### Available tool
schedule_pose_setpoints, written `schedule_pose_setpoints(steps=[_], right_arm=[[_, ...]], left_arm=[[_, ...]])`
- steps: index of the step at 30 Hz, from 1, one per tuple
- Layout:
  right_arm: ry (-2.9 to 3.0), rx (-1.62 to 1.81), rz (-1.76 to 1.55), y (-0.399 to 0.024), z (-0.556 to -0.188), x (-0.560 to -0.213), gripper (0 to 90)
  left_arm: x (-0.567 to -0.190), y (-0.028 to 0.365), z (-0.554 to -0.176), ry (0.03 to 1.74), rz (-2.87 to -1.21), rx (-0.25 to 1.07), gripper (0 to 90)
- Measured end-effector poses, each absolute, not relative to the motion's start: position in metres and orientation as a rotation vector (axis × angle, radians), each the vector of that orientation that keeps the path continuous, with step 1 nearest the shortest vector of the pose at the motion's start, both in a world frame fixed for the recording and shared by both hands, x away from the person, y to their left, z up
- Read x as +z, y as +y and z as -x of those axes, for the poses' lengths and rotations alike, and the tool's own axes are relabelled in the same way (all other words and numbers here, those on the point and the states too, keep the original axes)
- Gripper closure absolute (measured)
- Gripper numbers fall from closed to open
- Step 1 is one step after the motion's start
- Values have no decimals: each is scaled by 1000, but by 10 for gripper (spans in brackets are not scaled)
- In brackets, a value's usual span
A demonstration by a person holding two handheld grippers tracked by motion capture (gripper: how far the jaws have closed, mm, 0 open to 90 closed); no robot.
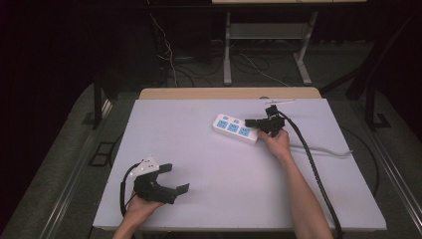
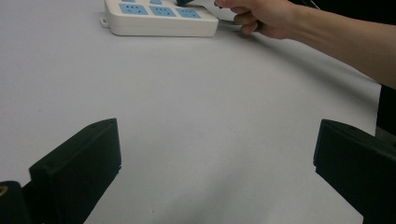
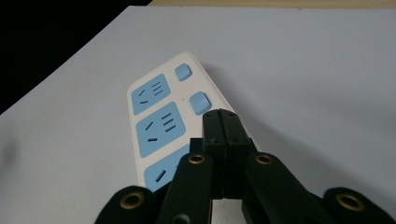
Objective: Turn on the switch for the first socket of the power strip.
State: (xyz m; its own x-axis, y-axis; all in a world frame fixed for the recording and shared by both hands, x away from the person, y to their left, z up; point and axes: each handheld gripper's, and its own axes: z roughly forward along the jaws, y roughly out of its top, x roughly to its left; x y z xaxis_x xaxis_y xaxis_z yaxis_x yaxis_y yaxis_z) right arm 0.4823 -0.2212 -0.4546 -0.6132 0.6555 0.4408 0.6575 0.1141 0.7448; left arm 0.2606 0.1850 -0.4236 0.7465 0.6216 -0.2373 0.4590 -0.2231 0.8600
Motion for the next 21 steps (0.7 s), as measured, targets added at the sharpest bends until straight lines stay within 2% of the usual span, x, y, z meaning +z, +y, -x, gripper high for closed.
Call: schedule_pose_setpoints(steps=[7,14,21], right_arm=[[-2375,-1553,1376,-220,-482,-453,900],[-2564,-1405,1388,-214,-481,-436,900],[-2569,-1436,1366,-222,-474,-418,900]], left_arm=[[-424,185,-261,836,-1868,188,0],[-424,185,-261,829,-1871,184,0],[-423,184,-261,825,-1871,184,0]])
